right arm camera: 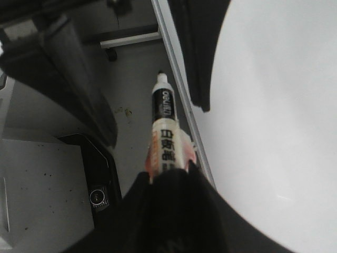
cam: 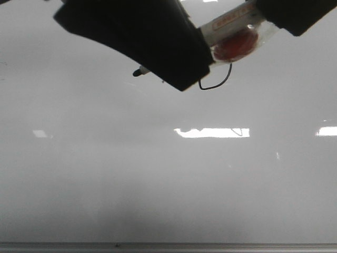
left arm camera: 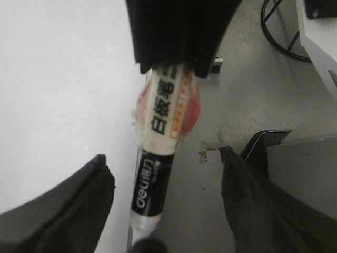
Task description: Write number 8 on whiteboard
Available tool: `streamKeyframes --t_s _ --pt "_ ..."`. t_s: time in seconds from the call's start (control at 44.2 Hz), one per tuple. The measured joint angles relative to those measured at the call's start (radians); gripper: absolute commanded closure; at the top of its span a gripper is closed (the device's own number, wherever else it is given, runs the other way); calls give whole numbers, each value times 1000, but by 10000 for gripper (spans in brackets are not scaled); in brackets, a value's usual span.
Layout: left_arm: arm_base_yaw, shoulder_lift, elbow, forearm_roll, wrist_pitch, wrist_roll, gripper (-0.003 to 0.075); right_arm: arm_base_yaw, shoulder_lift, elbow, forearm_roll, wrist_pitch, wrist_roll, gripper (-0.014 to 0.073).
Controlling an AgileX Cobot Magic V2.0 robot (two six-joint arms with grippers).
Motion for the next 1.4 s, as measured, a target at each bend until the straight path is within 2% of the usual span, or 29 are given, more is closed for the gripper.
streamKeyframes --t_s 0.068,0.407,0.497,0.565,0.655,0.746,0.836,0.972,1.153,1.288,1.401 --pt "-2 9 0 0 -7 2 313 0 0 0 2 0 -4 701" --pt "-2 11 0 0 -24 19 553 0 0 0 0 25 -6 701" --pt "-2 11 0 0 -24 23 599 0 0 0 -2 25 -6 675" --pt "-2 11 0 0 -24 26 622 0 0 0 -3 22 -6 582" --pt "-4 11 0 0 -20 34 632 0 0 0 -3 22 -13 342" --pt "-5 11 0 0 -14 29 632 0 0 0 -3 20 -13 137" --pt "-5 11 -2 17 -14 -5 632 -13 -2 0 -8 30 3 41" --pt "2 -1 -9 140 18 -146 632 -84 -37 0 -71 52 102 43" --pt "61 -69 -20 404 80 -466 632 -235 -100 0 -184 68 273 43" --pt "178 -133 -20 574 107 -745 632 -323 -117 0 -205 76 322 43" --pt "313 -173 -17 630 109 -863 632 -347 -117 0 -207 81 328 43"
